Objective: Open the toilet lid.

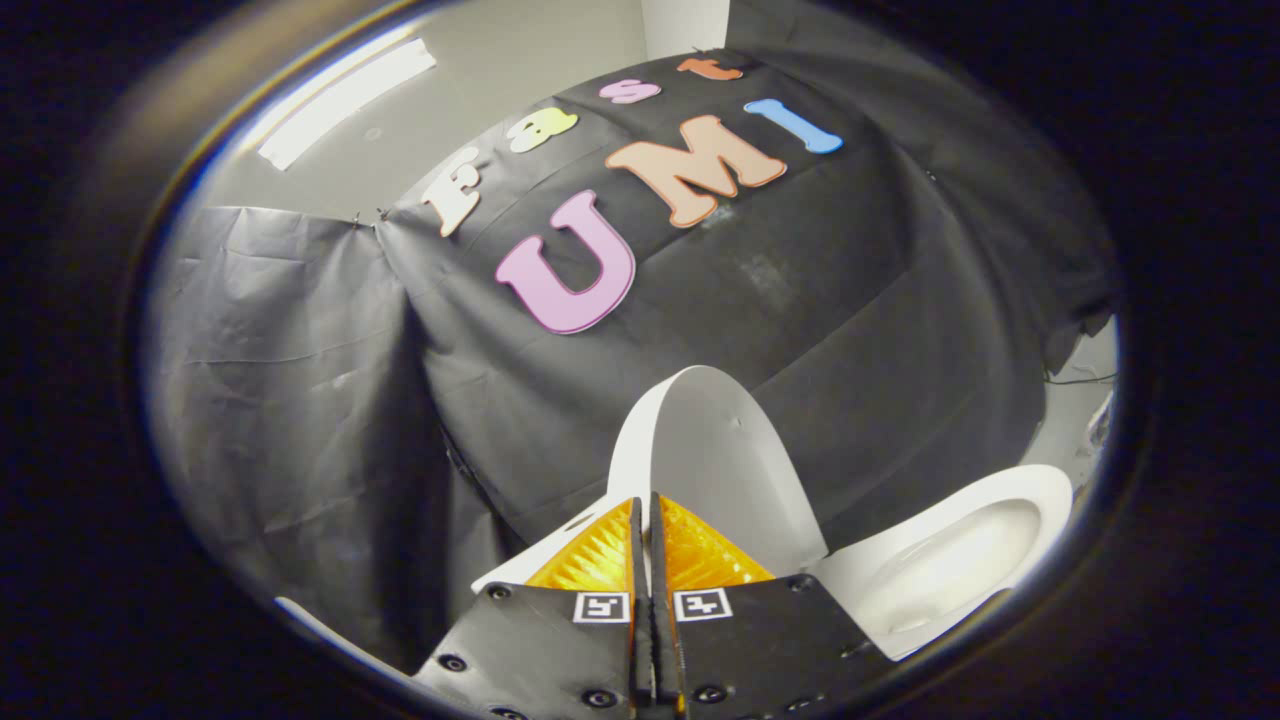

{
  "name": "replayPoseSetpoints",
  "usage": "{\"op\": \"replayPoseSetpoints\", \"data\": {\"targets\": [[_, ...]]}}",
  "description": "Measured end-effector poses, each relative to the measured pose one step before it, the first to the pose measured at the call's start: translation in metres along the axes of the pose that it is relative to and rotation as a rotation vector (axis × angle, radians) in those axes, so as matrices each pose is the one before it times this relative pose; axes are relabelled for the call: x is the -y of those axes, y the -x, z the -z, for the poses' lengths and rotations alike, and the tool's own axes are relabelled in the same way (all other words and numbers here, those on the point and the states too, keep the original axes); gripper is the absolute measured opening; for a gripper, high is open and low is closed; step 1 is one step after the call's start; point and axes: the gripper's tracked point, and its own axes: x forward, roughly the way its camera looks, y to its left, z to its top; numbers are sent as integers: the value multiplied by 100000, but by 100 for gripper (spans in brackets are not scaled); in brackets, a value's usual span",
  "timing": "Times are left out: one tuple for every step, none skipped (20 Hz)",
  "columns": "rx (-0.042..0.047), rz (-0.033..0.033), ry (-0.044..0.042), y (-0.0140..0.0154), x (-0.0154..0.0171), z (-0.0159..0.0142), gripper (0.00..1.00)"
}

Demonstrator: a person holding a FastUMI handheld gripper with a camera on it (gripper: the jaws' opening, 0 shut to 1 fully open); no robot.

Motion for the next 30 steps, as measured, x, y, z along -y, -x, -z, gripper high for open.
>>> {"op": "replayPoseSetpoints", "data": {"targets": [[-1221,-1479,596,-312,-604,330,2],[-1052,-1480,238,-455,-503,308,2],[-1438,-771,203,-552,-382,311,2],[-4197,-1180,926,-779,-315,1057,2],[-1775,-1634,679,-678,-441,525,4],[-669,-1689,-724,-7,-434,159,9],[-607,-1622,-1002,-570,-540,436,9],[-1225,-1522,-663,-391,-500,582,9],[-612,-1362,-423,-366,-467,485,9],[-1544,-1406,-95,-425,-472,537,9],[-1246,-1153,340,-512,-358,502,9],[-1442,-1133,401,-472,-411,393,9],[-1749,-1061,428,-550,-372,404,9],[-1634,-1084,582,-492,-409,525,9],[-757,-593,196,-350,-194,424,9],[-616,-387,-239,-120,-141,186,9],[-7,-234,-743,-142,-69,-71,9],[-4,-449,-659,-363,-100,128,9],[-853,-512,-332,-172,-70,110,9],[-255,-7,112,-79,-77,125,9],[-17,340,785,-25,-7,-96,9],[68,477,851,-1,161,-232,9],[-136,250,690,73,136,-60,9],[-544,-38,1226,17,22,110,9],[-531,148,1825,88,8,15,9],[-163,567,2327,9,64,-215,9],[20,-937,2043,241,-239,-362,9],[672,793,1589,-293,138,-352,9],[1494,683,314,130,75,-877,9],[1552,697,-505,-311,200,-807,9]]}}
